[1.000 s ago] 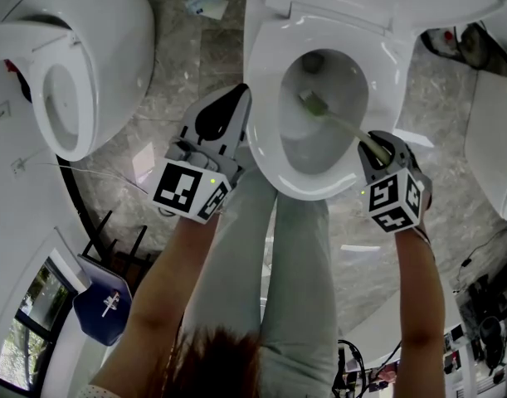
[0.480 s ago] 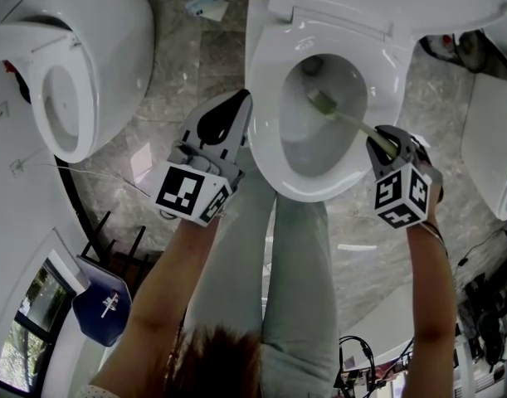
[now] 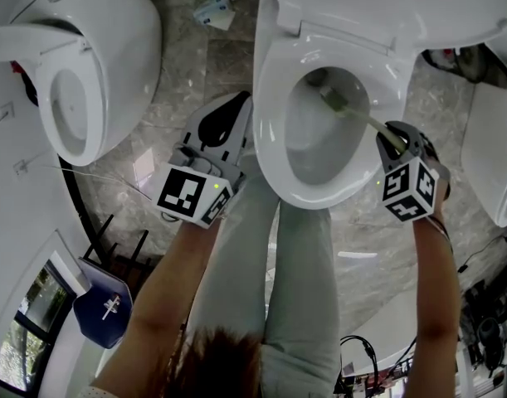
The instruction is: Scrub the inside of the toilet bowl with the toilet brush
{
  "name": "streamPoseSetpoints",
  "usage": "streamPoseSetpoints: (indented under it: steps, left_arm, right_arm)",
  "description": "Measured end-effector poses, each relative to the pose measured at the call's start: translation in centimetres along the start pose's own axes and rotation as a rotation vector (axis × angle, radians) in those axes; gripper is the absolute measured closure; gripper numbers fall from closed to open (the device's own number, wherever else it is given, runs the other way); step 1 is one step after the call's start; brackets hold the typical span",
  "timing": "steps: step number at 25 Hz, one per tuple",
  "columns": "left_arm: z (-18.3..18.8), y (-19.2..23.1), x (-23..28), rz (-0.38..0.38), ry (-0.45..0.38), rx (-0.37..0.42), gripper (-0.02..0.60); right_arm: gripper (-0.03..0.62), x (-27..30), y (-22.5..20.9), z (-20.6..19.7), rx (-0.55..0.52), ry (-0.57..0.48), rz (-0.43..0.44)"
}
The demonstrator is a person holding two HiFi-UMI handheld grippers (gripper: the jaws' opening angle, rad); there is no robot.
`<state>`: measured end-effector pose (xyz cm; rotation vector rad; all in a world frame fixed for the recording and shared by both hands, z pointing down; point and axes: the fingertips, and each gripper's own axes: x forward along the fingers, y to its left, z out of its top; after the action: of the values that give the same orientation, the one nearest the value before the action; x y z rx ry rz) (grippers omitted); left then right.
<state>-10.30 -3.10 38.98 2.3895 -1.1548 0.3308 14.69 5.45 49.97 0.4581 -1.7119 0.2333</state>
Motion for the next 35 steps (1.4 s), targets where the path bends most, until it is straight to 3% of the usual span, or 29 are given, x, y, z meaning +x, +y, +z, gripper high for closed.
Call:
streamPoseSetpoints:
  steps: [15,28,35]
  left_arm:
    - [0.2,0.4,-0.1,-0.012,0.019,0.012,0.578]
    - [0.0,0.5,0.2,-0.01,0.03,0.01,0.578]
    - [-0.6,-0.5,0.6,-0.034,0.034,0.012,0.578]
  right_arm:
    - [0.49,0.4,-3.5,1.4,-0.021,0.009,-0.051]
    - [0.489,0.6,-5.5,3.2,0.071,-0.058,-0.115]
    - [0.488,1.1,-4.9,4.8,0.178,-0.143,-0.105]
